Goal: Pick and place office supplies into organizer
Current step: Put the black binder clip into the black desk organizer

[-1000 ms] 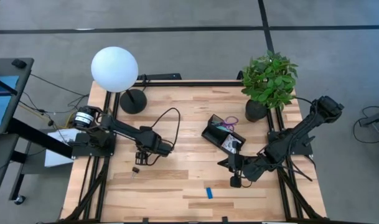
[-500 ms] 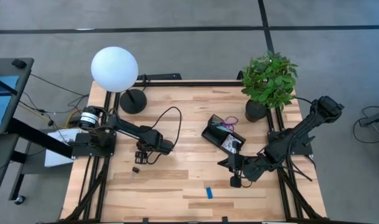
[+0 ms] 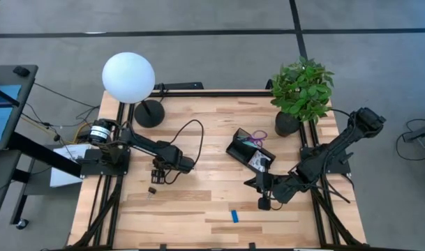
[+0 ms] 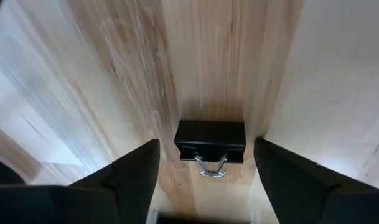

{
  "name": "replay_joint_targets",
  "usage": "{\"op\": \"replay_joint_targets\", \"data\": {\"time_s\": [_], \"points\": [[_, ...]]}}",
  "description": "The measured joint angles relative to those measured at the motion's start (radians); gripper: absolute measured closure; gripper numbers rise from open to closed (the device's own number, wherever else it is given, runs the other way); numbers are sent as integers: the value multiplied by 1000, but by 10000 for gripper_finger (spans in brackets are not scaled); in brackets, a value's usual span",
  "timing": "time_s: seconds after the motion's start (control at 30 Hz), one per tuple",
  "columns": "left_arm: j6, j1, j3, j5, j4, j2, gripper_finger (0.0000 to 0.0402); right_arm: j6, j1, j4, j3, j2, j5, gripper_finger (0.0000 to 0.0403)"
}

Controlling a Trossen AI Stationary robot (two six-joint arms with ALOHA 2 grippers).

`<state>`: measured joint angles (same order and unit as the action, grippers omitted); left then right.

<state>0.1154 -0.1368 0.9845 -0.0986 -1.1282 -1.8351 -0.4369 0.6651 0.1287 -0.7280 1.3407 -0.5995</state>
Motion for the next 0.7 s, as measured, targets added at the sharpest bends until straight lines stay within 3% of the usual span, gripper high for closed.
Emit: {"op": "replay_joint_targets", "data": {"time_s": [0.7], "points": [[30, 0, -1, 19, 3, -2, 222, -45, 0, -1, 0, 0, 0, 398]]}}
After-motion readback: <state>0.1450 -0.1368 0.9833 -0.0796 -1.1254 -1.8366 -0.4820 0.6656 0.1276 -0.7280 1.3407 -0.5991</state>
